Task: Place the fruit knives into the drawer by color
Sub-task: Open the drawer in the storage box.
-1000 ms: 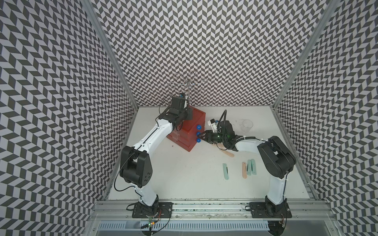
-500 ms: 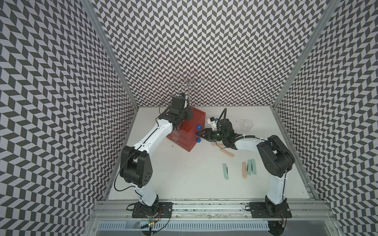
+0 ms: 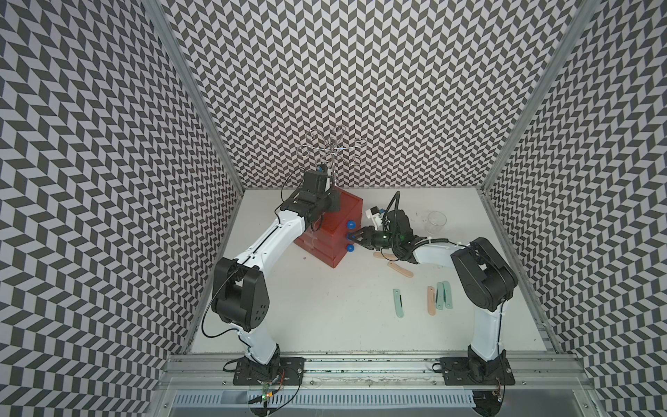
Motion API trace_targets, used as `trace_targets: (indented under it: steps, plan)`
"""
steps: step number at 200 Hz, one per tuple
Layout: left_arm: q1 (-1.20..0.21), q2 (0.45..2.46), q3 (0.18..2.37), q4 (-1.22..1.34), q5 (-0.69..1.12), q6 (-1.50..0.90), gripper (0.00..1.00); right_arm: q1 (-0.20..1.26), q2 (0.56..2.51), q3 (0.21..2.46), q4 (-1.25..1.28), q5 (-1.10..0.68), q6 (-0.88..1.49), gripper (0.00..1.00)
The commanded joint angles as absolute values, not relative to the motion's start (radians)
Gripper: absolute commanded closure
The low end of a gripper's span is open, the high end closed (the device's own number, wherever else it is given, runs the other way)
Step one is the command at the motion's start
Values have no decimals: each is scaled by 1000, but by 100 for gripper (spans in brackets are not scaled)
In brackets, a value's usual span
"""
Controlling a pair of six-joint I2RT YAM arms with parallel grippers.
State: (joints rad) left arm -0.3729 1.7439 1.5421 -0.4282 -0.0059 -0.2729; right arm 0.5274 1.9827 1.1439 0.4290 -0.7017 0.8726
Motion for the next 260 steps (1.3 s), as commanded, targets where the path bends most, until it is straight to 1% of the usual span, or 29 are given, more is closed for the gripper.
trace_targets:
  steps: [1, 134, 195, 206, 230, 250, 260]
  plan:
    - [-377, 1848, 1480, -675, -10, -261, 100, 517, 1953, 1109, 470, -689, 872, 84]
    - [-380, 1849, 1480, -676, -11, -262, 100, 456, 1725, 829, 377, -661, 787, 85]
    - [-385, 1851, 1482, -680, -13, -263, 100, 443, 1673, 776, 340, -639, 764, 85]
    - [-386, 1851, 1482, -680, -15, -263, 100, 443, 1668, 781, 328, -635, 759, 83]
    - [-385, 1852, 1483, -682, -20, -264, 100, 443, 1652, 810, 262, -618, 732, 74]
    - [-387, 1852, 1485, -684, -20, -264, 100, 443, 1617, 829, 186, -589, 703, 70]
    - [-386, 1852, 1485, -684, -20, -266, 100, 443, 1594, 833, 148, -574, 689, 65]
